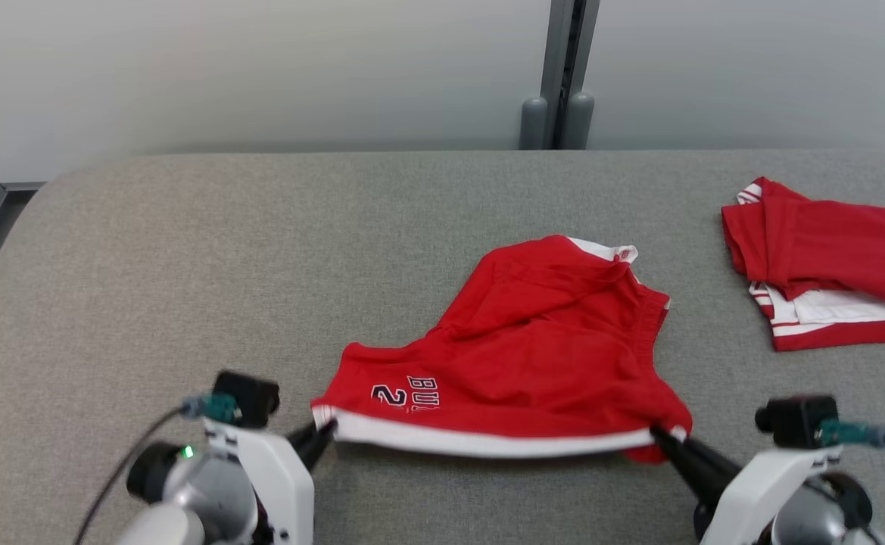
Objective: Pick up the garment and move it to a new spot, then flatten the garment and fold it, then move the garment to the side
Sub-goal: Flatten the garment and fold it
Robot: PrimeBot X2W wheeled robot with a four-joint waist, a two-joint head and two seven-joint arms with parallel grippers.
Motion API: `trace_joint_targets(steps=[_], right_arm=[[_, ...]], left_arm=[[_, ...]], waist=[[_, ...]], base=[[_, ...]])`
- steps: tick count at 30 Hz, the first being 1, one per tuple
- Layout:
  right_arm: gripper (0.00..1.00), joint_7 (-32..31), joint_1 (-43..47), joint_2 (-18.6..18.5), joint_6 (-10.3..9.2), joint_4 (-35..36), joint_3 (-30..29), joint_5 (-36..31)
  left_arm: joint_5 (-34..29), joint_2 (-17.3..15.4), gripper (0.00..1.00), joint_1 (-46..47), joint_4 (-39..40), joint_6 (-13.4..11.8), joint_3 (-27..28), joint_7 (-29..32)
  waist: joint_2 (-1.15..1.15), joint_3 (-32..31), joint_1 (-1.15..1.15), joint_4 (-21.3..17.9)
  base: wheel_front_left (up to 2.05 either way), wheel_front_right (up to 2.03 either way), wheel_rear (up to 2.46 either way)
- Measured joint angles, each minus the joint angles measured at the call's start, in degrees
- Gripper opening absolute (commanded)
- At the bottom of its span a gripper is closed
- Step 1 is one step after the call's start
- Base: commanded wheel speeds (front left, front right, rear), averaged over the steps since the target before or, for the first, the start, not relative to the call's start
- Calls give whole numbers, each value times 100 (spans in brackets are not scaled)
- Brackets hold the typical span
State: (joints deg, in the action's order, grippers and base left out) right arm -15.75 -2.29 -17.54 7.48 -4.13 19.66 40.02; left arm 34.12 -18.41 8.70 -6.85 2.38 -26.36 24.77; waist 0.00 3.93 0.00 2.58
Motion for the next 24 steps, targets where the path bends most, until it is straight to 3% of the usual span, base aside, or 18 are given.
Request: trace_joint_targets(steps=[5, 10, 18, 24], right_arm=[[0, -446, -753, -259, 1, 455, -179, 107], [0, -869, -1876, -296, 1, 460, -420, 254], [0, -1360, -4093, -358, 2, -267, -281, 341], [0, -1358, -5598, -369, 1, -1116, -163, 624]], left_arm=[[-30, -303, 0, 962, 378, 156, 103, 477], [-130, -521, 0, 2354, 141, 356, 144, 775], [-57, -533, 0, 4778, -1050, 505, -163, 866], [77, -477, 0, 6341, -1924, 509, -860, 363]], waist=[[0, 260, 0, -48], [0, 713, 0, -95], [0, 1652, 0, -167], [0, 2265, 0, -159]], base=[[0, 0, 0], [0, 0, 0], [0, 0, 0], [0, 0, 0]])
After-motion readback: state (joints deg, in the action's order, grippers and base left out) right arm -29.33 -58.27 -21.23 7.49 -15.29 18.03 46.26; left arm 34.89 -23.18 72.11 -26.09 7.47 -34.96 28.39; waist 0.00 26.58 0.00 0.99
